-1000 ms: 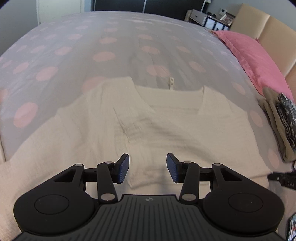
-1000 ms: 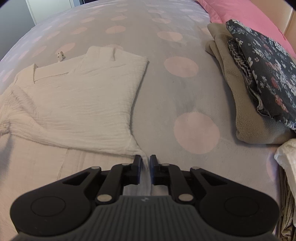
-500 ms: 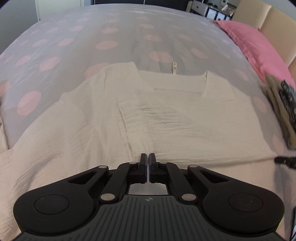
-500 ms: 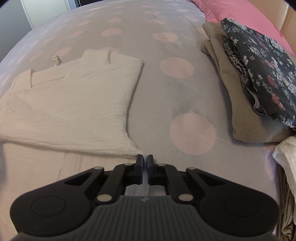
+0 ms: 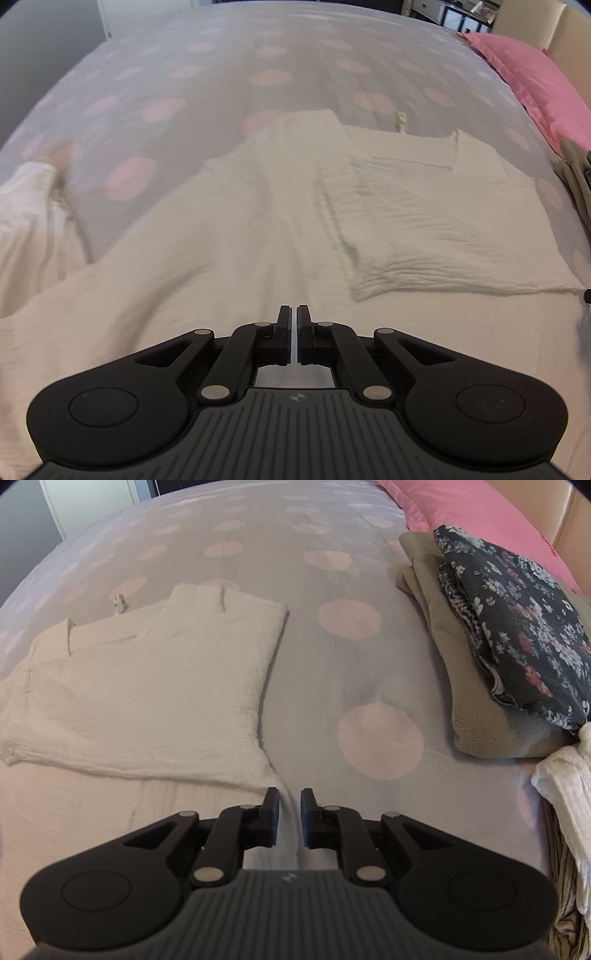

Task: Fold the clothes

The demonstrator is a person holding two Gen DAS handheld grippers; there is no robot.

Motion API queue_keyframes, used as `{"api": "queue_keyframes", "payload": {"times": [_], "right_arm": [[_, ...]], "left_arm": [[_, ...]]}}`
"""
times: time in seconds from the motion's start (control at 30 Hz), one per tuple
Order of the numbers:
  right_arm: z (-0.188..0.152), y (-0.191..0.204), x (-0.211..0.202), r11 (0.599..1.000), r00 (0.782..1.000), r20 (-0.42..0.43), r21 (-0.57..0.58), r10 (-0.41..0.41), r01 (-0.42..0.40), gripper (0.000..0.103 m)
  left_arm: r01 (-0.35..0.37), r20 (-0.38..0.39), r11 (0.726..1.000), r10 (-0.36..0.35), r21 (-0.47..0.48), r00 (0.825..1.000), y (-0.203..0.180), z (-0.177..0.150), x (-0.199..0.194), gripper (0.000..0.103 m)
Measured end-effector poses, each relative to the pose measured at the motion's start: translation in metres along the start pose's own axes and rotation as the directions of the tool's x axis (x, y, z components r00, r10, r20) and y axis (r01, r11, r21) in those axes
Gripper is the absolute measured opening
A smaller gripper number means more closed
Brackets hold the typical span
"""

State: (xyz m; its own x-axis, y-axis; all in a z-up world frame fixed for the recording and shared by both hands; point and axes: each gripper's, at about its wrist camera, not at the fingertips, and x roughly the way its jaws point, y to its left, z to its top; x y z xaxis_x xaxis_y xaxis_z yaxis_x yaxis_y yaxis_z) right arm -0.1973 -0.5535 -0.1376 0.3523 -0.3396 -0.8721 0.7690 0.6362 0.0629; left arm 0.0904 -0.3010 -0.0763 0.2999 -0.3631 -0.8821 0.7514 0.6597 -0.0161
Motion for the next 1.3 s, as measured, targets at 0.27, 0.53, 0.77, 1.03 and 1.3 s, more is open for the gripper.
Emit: {"api": "queue_keyframes", "payload": {"times": [0.27, 0.53, 0.77, 1.03, 1.3], "right_arm": [[-0.011, 0.013, -0.033, 0.995, 0.995, 0.037, 0.051, 0.088, -0.09, 0.048], [-0.039, 0.042, -0.059, 0.99, 0.99, 0.013, 0.005, 0.142, -0.143, 0.048], [-0.055, 0.061, -0.071, 0.987, 0.987, 0.014, -0.003, 0.16, -0.16, 0.048], [-0.056, 0.071, -0.066, 0.989, 0.989, 0.025, -0.026, 0.144, -0.144, 0.048], [-0.049, 0.077, -0.062, 0.987, 0.987, 0.021, -0.031, 0.16, -0.159, 0.048]], "left_arm": [[-0.129, 0.027, 0.985, 0.133, -0.116, 0.991, 0.092, -0.004, -0.068, 0.001], [-0.172, 0.028, 0.93, 0.191, -0.325, 0.981, 0.184, -0.027, -0.104, 0.02], [-0.167, 0.031, 0.89, 0.198, -0.425, 0.98, 0.218, -0.051, -0.11, 0.035], [-0.185, 0.027, 0.917, 0.207, -0.354, 0.978, 0.191, -0.042, -0.099, 0.006], [-0.003, 0.243, 0.969, 0.064, -0.245, 0.968, 0.123, -0.012, -0.138, 0.005]]}}
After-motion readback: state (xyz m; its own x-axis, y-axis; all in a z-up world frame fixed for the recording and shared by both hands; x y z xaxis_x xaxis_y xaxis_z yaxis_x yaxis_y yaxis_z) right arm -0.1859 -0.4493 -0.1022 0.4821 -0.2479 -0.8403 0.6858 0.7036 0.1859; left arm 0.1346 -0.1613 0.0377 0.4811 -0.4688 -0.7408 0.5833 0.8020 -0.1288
